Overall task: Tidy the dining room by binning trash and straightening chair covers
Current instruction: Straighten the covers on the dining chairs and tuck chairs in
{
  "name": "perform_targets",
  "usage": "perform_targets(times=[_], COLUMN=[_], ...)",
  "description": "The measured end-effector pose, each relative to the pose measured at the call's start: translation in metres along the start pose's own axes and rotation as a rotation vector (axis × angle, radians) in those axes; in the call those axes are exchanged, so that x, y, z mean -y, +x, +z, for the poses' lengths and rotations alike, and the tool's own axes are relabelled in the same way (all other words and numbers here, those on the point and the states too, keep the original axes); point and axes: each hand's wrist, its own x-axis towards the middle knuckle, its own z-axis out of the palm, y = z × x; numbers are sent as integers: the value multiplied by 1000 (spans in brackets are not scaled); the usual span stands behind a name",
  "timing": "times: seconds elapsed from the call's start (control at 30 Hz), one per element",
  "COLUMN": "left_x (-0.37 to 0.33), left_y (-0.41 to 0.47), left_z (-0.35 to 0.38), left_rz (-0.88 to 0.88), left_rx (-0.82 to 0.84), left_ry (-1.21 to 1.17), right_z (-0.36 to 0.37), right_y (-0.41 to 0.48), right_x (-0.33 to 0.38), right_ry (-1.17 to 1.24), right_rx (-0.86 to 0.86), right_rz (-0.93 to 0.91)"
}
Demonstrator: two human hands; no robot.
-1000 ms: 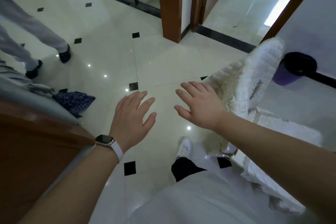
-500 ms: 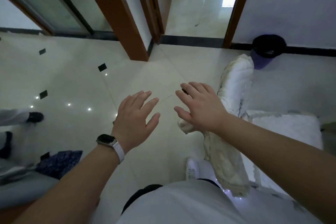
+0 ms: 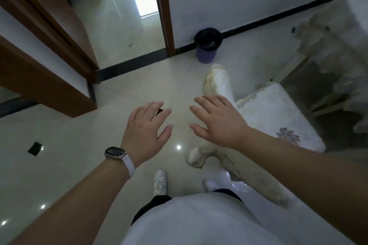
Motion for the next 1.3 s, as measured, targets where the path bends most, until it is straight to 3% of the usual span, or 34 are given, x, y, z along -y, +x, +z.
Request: perform_targets(times=[0.3, 0.67, 0.87, 1.3], left_x=[52, -19, -38, -35], left_y=[59, 125, 148, 177], left_z=[-8, 15, 42, 83], left_rz=[353, 709, 719, 911], left_rx=[30, 141, 309, 356], left_ry=[-181, -271, -261, -289], right_z=[-18, -31, -8, 15], right_y=[-3, -93, -108, -113], right_x=[30, 59, 47, 29], right_ry=[-171, -277, -234, -117], right_rx=[75, -109, -156, -265], right_rz=[467, 941, 1019, 947])
